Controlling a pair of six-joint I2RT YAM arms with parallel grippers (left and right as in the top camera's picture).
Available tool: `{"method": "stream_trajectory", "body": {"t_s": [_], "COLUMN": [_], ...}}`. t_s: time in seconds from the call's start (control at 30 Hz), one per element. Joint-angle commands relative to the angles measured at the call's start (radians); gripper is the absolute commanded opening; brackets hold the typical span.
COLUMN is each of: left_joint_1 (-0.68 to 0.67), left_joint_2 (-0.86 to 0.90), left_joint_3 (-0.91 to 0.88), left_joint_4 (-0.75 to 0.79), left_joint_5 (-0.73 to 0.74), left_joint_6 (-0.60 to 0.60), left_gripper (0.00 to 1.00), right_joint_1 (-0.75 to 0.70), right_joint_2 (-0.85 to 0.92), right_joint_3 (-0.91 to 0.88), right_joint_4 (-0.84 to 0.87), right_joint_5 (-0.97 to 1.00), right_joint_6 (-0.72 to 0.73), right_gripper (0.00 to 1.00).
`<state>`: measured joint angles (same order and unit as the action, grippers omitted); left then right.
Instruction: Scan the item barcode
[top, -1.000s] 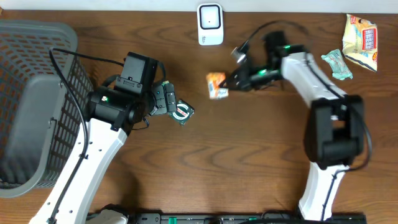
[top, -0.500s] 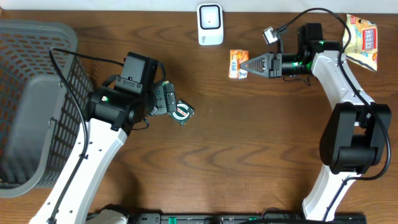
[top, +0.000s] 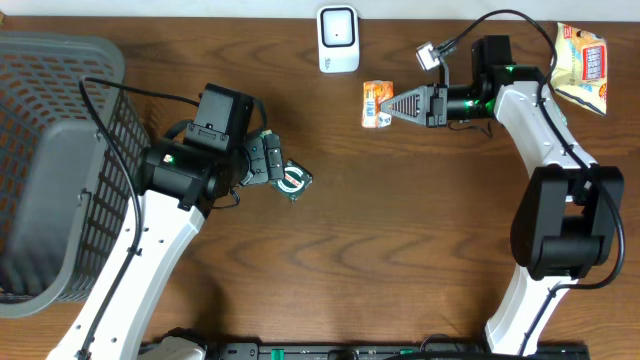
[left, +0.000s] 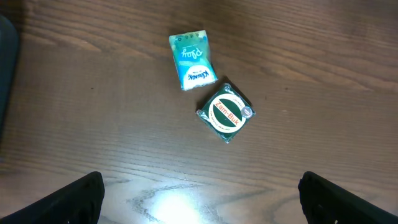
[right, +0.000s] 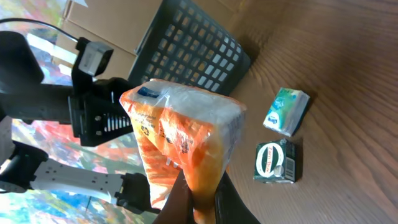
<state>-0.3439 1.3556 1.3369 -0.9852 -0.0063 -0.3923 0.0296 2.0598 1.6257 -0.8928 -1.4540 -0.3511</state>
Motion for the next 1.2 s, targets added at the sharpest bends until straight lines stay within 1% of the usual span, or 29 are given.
{"method": "stream_trajectory", "body": {"t_s": [0.0, 0.3, 0.4, 0.43, 0.5, 0.6, 0.7, 0.83, 0.93, 1.07, 1.17], "left_joint_1": [0.001, 0.002, 0.002, 0.002, 0.001, 0.002, 0.002, 0.002, 0.002, 0.002, 0.002], "left_joint_2": [-0.003, -0.003, -0.003, -0.003, -0.003, -0.003, -0.003, -0.003, -0.003, -0.003, -0.003], "left_joint_3": [0.015, 0.015, 0.015, 0.015, 0.015, 0.015, 0.015, 0.015, 0.015, 0.015, 0.015], "left_joint_4": [-0.002, -0.002, -0.002, -0.002, -0.002, -0.002, -0.002, -0.002, -0.002, -0.002, -0.002], "left_joint_5": [-0.01, -0.01, -0.01, -0.01, -0.01, -0.01, -0.01, -0.01, -0.01, -0.01, -0.01], "left_joint_6": [0.006, 0.006, 0.006, 0.006, 0.006, 0.006, 0.006, 0.006, 0.006, 0.006, 0.006], "left_gripper": [0.98, 0.98, 0.98, 0.98, 0.98, 0.98, 0.98, 0.98, 0.98, 0.98, 0.98], "right_joint_1": [0.017, 0.025, 0.027, 0.031, 0.048, 0.097, 0.161, 0.235, 0.288, 0.36, 0.396], "right_joint_2": [-0.004, -0.004, -0.004, -0.004, -0.004, -0.004, -0.005, -0.005, -0.005, -0.005, 0.002], "right_joint_3": [0.0, 0.0, 0.0, 0.0, 0.0, 0.0, 0.002, 0.016, 0.034, 0.053, 0.053], "right_joint_4": [0.001, -0.012, -0.014, -0.013, -0.009, -0.015, -0.025, 0.022, 0.1, 0.262, 0.451], "right_joint_5": [-0.003, 0.082, 0.157, 0.243, 0.491, 0.986, 1.306, 1.596, 1.768, 1.881, 1.897], "right_joint_6": [-0.021, -0.02, -0.011, 0.008, 0.091, 0.29, 0.321, 0.351, 0.323, 0.127, -0.017], "right_gripper": [0.01, 0.01, 0.01, 0.01, 0.01, 0.01, 0.01, 0.01, 0.01, 0.01, 0.01]}}
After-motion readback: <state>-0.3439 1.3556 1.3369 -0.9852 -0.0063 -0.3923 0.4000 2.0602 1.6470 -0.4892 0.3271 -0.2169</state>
